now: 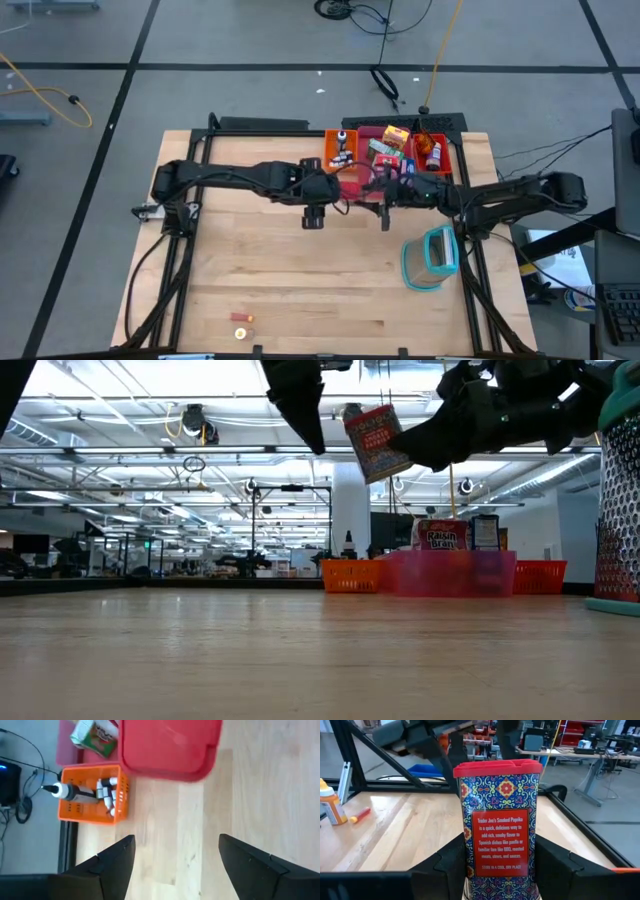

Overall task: Pick & Place Kitchen Items
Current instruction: Put the red seasoning can into the red bin

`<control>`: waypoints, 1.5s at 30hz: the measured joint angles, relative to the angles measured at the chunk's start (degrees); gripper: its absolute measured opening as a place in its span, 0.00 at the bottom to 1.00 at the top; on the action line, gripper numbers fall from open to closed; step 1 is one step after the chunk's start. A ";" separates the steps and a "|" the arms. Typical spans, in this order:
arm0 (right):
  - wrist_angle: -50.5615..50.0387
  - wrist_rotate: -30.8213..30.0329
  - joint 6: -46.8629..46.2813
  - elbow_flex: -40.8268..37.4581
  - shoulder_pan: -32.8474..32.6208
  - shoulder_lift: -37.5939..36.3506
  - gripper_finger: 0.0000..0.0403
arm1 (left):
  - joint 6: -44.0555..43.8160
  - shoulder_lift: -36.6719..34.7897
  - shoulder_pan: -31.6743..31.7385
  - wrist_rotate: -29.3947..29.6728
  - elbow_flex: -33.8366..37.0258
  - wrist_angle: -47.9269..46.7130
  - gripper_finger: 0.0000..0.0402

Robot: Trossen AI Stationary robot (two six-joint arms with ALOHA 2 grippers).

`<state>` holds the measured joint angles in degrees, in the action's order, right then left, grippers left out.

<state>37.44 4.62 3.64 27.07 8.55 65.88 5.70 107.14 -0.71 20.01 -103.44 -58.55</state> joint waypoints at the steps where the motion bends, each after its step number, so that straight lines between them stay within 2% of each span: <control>1: -1.29 -0.02 0.00 0.00 0.17 -1.11 0.43 | -0.42 -0.17 0.00 0.00 0.00 -0.02 0.70; 6: -9.13 -1.97 0.10 -0.02 0.81 -7.02 0.43 | -1.99 -1.40 -0.04 0.00 0.00 -1.49 0.70; 13: -15.83 -11.22 0.21 -2.86 0.92 -16.44 0.43 | -3.07 -1.37 -0.75 -0.06 0.51 -3.21 0.69; 20: -17.81 -24.60 -2.07 -7.73 0.93 -26.53 0.43 | -4.84 -3.47 -1.34 -0.26 7.56 -0.75 0.69; 24: -18.92 -28.45 -1.96 -8.47 1.09 -30.29 0.43 | -6.30 -6.68 -1.67 -0.29 14.83 3.32 0.68; 35: -27.27 -43.97 -2.81 -8.61 2.80 -34.43 0.43 | -10.82 -21.65 -2.02 -0.68 39.52 24.88 0.68; 40: -29.87 -49.46 -3.31 -8.84 3.60 -34.96 0.43 | -14.21 -25.57 -2.20 -0.69 48.14 32.18 0.68; 45: -29.09 -51.04 -7.15 -12.84 4.89 -36.16 0.43 | -16.59 -26.24 -2.67 -0.82 54.16 39.47 0.68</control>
<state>8.35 -46.42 -3.51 14.23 13.45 29.72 -10.89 80.90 -3.38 19.19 -49.28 -19.08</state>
